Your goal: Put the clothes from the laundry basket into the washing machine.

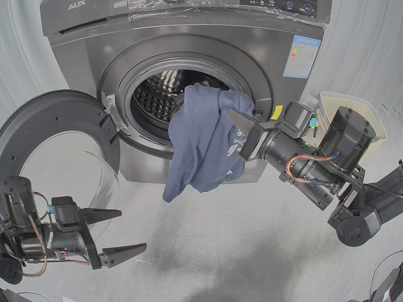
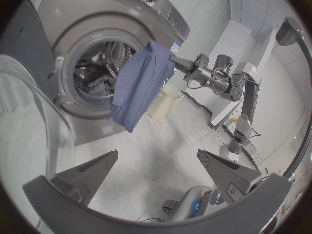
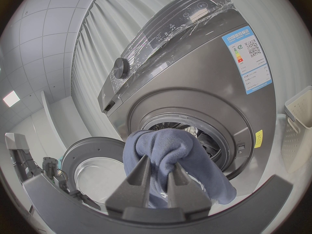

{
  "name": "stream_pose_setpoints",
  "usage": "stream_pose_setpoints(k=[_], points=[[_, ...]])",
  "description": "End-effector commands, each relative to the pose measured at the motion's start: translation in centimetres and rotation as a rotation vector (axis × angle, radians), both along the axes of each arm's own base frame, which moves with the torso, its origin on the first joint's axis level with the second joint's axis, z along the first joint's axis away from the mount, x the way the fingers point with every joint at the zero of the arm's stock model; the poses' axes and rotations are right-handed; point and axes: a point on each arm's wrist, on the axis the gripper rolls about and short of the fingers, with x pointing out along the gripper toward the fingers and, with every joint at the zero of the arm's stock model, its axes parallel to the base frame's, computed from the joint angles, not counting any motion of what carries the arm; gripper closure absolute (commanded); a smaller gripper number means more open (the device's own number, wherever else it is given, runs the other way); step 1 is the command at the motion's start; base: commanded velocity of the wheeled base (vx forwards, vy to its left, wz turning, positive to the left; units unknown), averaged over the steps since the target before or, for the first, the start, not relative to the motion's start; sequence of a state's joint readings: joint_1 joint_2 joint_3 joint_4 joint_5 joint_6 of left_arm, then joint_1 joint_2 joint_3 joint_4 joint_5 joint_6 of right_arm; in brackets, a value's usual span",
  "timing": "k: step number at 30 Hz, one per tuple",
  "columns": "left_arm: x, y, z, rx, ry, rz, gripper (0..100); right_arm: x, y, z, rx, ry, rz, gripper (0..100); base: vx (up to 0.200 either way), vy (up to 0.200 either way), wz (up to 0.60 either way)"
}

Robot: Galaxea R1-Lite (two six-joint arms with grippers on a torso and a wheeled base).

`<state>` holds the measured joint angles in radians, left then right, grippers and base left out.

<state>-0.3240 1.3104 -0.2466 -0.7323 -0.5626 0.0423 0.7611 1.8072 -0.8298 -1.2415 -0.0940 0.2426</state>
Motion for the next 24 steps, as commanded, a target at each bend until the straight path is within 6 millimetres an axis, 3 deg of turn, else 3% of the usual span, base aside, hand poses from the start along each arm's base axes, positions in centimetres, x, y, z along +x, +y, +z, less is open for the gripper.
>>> stream_pose_setpoints(k=[1,6,24], points=[[2.9,-1.9,-2.5,0.042,0.117,-0.046,0,-0.1,0.1,-0.3,-0.005,0.008,0.005,100,0.000,0.000,0.00],[3.8,-2.3,-2.6,0.039,0.120,-0.045,0,-0.2,0.2,-0.3,-0.005,0.008,0.007,100,0.000,0.000,0.00],[11.1,-5.8,-6.1,0.034,0.062,0.028,0,-0.8,0.5,-0.5,-0.011,0.015,0.016,100,0.000,0.000,0.00]])
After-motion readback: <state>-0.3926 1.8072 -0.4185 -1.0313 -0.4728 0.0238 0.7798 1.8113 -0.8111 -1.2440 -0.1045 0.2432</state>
